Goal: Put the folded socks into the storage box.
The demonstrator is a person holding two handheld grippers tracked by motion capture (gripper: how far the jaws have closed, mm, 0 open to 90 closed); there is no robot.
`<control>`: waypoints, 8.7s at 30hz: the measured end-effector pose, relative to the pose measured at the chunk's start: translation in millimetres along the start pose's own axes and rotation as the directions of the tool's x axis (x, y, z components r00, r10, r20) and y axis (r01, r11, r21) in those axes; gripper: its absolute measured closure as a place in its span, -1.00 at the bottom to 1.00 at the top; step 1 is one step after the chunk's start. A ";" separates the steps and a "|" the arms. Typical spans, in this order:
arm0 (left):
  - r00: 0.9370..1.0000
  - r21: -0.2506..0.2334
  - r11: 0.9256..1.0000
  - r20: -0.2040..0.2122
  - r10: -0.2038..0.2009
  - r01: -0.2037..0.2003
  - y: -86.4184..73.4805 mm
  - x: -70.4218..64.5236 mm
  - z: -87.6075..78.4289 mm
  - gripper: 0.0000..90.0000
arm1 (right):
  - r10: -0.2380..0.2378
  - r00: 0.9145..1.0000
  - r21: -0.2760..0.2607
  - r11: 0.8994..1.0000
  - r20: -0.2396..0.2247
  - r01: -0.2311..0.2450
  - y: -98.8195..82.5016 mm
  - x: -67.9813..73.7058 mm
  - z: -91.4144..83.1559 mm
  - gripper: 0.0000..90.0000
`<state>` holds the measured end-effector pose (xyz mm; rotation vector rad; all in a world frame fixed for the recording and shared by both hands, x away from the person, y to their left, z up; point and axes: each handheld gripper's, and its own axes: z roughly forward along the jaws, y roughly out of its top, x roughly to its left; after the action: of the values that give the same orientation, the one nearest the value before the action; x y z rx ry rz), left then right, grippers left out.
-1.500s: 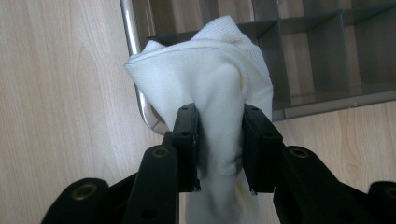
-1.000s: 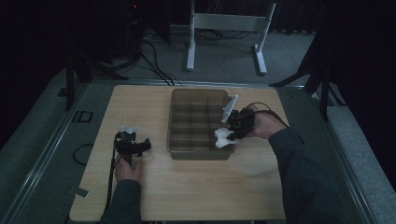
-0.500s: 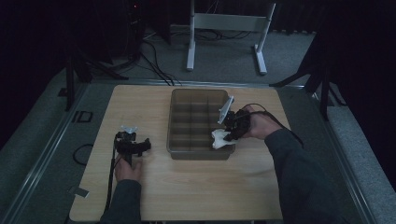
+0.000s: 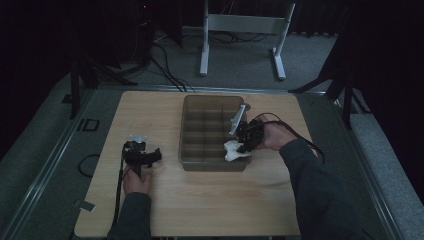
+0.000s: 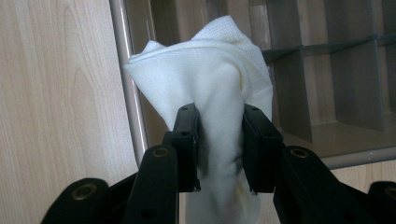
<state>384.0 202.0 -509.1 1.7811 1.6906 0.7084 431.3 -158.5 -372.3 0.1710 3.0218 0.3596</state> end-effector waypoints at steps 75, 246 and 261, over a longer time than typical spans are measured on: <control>1.000 0.000 1.000 0.000 0.000 0.000 0.0 0.0 0.0 -0.68 | 0.041 0.999 -0.015 0.999 -0.007 -0.041 9.9 4.8 13.4 0.21; 1.000 -0.001 1.000 0.000 -0.001 0.001 -0.1 -0.1 0.1 -0.68 | 0.025 1.000 0.041 0.999 -0.017 -0.024 21.7 15.3 42.3 1.00; 1.000 0.000 1.000 0.000 0.000 0.000 0.0 0.0 0.0 -0.68 | -0.009 1.000 0.168 0.986 -0.028 0.014 25.7 21.7 73.1 1.00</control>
<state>384.0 201.9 -509.1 1.7810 1.6908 0.7080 420.1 -114.4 -438.7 0.1615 3.0775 0.1063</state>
